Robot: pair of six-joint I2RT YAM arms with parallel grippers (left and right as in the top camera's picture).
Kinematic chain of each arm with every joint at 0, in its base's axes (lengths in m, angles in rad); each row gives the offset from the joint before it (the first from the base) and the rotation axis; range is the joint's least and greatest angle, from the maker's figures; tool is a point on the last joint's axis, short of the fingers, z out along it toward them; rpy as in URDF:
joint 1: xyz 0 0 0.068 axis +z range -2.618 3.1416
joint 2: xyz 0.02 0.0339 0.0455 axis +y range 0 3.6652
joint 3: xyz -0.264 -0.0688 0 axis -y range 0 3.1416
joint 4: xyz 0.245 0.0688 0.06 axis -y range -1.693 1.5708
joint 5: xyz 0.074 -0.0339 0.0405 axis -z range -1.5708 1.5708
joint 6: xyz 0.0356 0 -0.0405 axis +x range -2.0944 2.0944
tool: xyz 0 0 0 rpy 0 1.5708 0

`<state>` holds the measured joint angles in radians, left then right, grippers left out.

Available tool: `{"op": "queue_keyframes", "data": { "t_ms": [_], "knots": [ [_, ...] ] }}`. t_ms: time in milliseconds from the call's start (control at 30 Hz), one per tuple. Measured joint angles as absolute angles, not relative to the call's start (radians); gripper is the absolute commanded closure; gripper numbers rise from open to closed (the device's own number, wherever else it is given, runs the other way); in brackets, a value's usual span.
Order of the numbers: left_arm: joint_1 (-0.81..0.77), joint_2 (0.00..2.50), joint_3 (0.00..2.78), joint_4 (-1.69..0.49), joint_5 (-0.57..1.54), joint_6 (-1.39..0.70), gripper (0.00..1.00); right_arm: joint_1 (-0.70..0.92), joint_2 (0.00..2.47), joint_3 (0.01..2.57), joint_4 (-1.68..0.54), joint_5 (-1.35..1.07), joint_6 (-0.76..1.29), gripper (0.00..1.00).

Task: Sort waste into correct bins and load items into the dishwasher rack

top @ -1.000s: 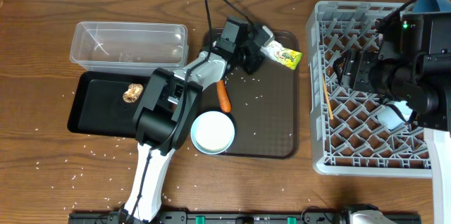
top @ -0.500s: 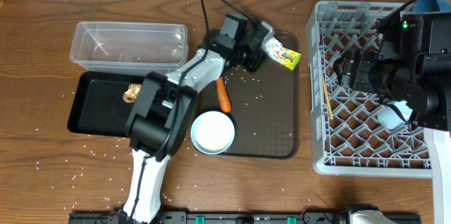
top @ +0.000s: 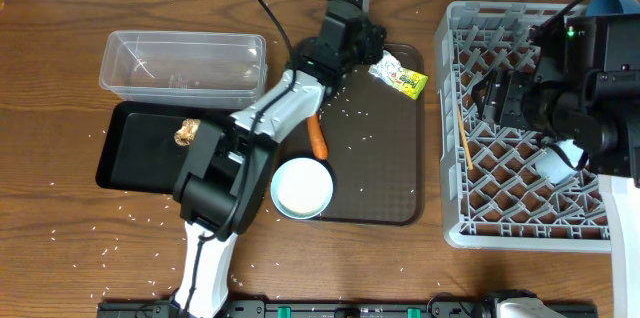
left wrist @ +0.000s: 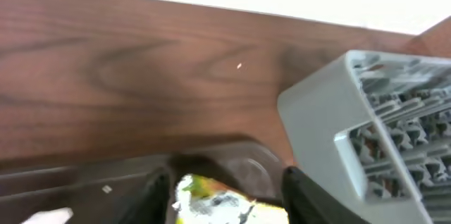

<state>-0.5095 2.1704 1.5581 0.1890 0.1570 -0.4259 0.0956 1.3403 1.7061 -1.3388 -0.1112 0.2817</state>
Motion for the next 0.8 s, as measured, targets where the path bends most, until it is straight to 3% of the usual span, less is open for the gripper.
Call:
{"op": "queue_keyframes", "data": {
  "t_ms": [167,500,800],
  "knots": [
    [-0.561,2.183,1.558,0.19,0.124,-0.45,0.75,0.096,1.349,1.706,-1.341,-0.111,0.282,0.27],
    [-0.598,2.28,1.558,0.161,0.151,-0.414,0.77,0.096,1.351,1.706,-1.354,-0.111,0.282,0.27],
    [-0.597,2.333,1.559,0.121,0.188,-0.372,0.88,0.096,1.351,1.706,-1.37,-0.111,0.282,0.27]
  ]
}}
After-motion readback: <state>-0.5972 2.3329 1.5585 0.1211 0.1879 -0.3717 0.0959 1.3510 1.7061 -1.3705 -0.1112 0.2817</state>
